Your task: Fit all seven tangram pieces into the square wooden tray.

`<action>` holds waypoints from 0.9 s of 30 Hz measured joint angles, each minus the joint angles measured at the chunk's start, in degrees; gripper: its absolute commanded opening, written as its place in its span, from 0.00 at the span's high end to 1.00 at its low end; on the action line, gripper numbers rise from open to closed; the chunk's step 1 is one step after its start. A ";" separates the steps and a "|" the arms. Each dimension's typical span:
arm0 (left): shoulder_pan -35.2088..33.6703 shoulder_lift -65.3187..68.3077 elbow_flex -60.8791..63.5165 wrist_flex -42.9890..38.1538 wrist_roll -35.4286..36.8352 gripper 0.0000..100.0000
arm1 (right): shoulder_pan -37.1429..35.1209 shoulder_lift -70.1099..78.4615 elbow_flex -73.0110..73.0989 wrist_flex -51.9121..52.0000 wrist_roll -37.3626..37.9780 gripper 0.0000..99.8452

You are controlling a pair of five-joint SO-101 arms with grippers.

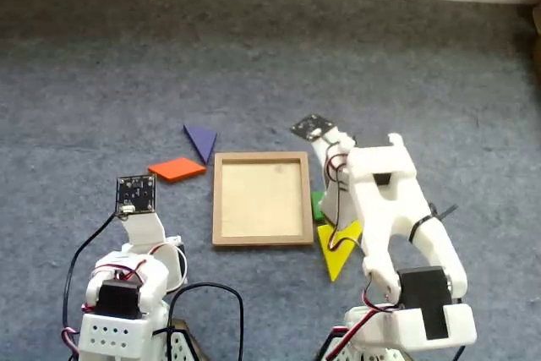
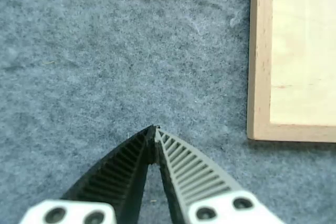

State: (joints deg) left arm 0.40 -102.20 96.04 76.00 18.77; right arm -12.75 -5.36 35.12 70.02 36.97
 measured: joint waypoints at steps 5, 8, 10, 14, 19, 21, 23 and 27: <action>0.00 0.00 0.00 0.00 0.00 0.99 | 0.09 -0.18 5.01 -9.05 0.00 0.67; 0.00 0.00 0.00 0.00 0.00 0.99 | 1.14 0.88 5.01 -11.25 0.00 0.67; 0.00 0.00 0.00 0.00 0.00 0.99 | 2.64 3.60 4.31 -12.84 0.00 0.67; 0.00 0.00 0.00 0.00 0.00 0.99 | 5.19 9.14 0.26 -12.31 0.00 0.67; 0.00 0.00 0.00 0.00 0.00 0.99 | 5.54 12.66 -1.76 -12.13 0.00 0.68; 0.00 0.00 0.00 0.00 0.00 0.99 | 5.54 12.92 -1.85 -12.13 0.00 0.71; 0.00 0.00 0.00 0.00 0.00 0.99 | 5.54 13.01 -1.93 -12.13 0.00 0.77; 0.00 0.00 0.00 0.00 0.00 0.99 | 6.95 13.27 -3.69 -12.22 0.00 0.84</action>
State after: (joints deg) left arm 0.40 -102.20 96.04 76.00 18.77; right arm -5.80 7.91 31.43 57.80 36.97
